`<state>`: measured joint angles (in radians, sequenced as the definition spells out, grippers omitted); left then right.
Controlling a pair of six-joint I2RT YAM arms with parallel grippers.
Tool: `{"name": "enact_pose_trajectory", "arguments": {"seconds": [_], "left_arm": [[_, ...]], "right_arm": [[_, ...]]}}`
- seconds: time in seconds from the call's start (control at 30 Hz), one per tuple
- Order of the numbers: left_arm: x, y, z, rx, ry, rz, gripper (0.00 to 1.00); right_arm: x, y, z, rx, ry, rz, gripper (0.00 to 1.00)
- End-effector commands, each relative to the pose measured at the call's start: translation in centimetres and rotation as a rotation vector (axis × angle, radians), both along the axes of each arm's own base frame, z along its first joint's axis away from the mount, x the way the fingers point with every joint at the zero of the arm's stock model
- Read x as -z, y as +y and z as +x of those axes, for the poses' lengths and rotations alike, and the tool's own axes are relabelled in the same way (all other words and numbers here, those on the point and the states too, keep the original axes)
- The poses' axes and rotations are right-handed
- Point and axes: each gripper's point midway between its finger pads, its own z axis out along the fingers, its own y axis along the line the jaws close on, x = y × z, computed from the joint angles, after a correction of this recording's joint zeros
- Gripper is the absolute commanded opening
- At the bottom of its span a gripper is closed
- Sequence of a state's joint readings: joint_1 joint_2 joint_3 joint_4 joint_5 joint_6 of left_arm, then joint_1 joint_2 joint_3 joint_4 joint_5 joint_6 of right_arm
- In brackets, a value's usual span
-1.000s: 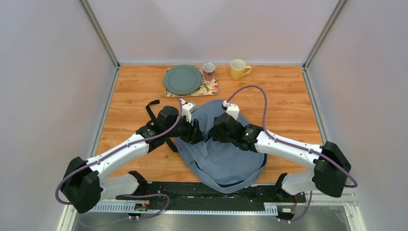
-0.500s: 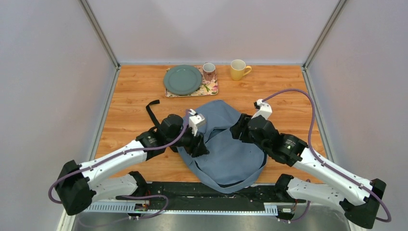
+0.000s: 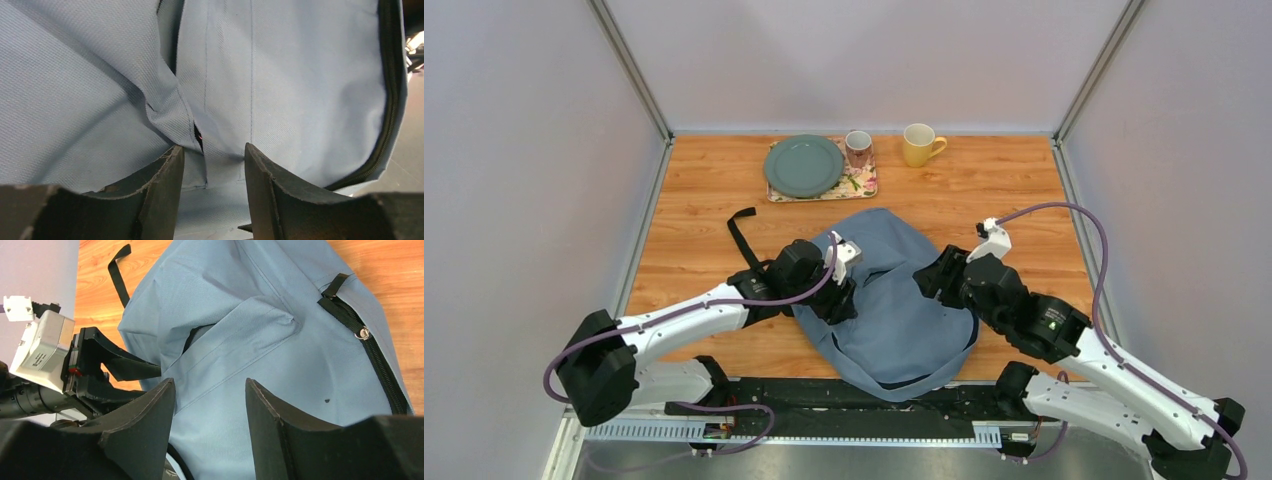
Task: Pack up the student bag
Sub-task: Zip the student bag at the center of the board.
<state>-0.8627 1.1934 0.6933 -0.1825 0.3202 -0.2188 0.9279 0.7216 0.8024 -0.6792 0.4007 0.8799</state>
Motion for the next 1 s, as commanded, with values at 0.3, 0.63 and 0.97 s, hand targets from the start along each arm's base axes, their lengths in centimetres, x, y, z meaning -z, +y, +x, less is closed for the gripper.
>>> {"name": "enact_pose_trajectory", "arguments": {"seconds": [0.3,0.63,0.97], "left_arm": [[-4.2,-3.1,-5.6,0.429,0.046,-0.211,0.00],[-8.5,-2.3,-6.7,0.506,-0.068,-0.328,0.05],[-5.6,-1.4,-7.7,0.508,0.031,-0.262,0.10]], "right_arm": [[-0.5,1.4,-0.3,-0.043,0.012,0.065,0.57],[-0.9,4.3,0.0,-0.154,0.027,0.030,0.57],[0.1,10.1,0.9,-0.365,0.089,-0.046,0.52]]}}
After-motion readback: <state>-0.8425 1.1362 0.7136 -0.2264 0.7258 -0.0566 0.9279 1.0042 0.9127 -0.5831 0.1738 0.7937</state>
